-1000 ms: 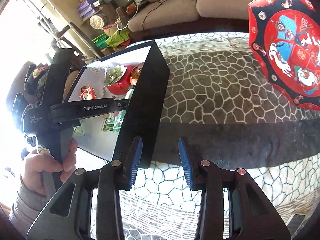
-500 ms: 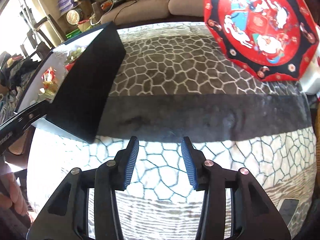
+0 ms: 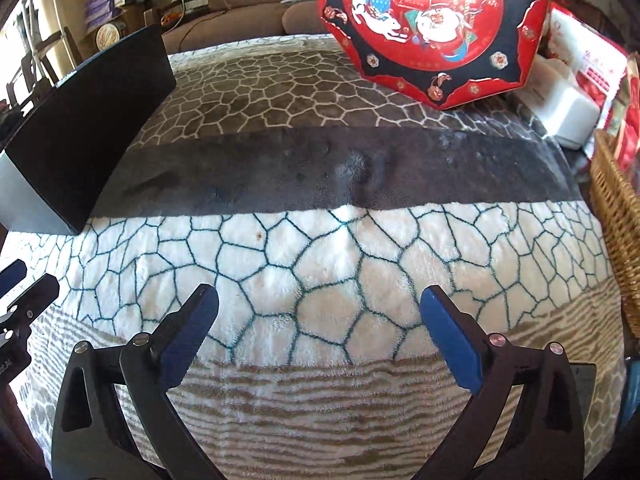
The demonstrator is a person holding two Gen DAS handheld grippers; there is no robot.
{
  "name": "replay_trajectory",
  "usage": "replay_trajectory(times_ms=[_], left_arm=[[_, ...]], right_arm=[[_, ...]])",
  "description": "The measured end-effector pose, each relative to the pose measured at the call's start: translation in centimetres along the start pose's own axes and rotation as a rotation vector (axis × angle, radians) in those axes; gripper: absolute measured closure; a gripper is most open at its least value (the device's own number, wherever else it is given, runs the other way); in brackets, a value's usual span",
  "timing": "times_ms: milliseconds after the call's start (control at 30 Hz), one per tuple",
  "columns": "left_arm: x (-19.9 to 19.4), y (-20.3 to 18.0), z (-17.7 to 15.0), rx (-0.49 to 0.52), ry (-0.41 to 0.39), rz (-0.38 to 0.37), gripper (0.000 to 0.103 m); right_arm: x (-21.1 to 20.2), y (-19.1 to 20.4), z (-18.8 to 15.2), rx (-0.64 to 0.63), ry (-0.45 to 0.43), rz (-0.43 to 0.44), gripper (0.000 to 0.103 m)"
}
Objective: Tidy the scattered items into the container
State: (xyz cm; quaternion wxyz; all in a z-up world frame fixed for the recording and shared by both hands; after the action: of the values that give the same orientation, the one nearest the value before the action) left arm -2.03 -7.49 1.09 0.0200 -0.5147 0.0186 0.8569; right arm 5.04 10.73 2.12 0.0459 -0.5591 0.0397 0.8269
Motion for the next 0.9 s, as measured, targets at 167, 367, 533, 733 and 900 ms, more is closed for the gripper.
replay_trajectory(times_ms=[167,367,533,733,900], left_arm=[[2.8,0.4,-0.6,-0.006,0.04,0.024,0.023],[3.5,1.2,-1.0,-0.039,0.052,0.01,0.0],[3.5,1.3,-1.3,-0.042,0.052,0.01,0.0],[3.7,1.0,-1.1,-0.039,0.052,0.009,0.0],[3.6,1.0,-1.1,-0.04,0.052,0.008,0.0]], right_arm=[[1.1,0.4,-0.9,-0.011,-0.025,-0.059,0.0],[1.2,0.2,-1.0,0.007,-0.022,-0.051,0.0],[1.2,0.1,-1.0,0.01,-0.021,-0.044,0.0],[1.2,0.2,-1.0,0.012,-0.021,-0.039,0.0],[1.2,0.2,-1.0,0.012,-0.021,-0.039,0.0]])
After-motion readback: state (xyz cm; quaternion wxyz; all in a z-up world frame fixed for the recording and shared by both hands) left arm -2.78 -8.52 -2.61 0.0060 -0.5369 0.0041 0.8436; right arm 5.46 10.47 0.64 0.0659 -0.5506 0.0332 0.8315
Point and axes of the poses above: each gripper's, at about its wrist camera, not at the fingertips, and x roughly the way its jaws point, y to its left, z to its top, the point moved 3 cm from there along x, roughly the way its jaws point, and after that the axes turned 11 degrees about y, right-handed, at the moved point
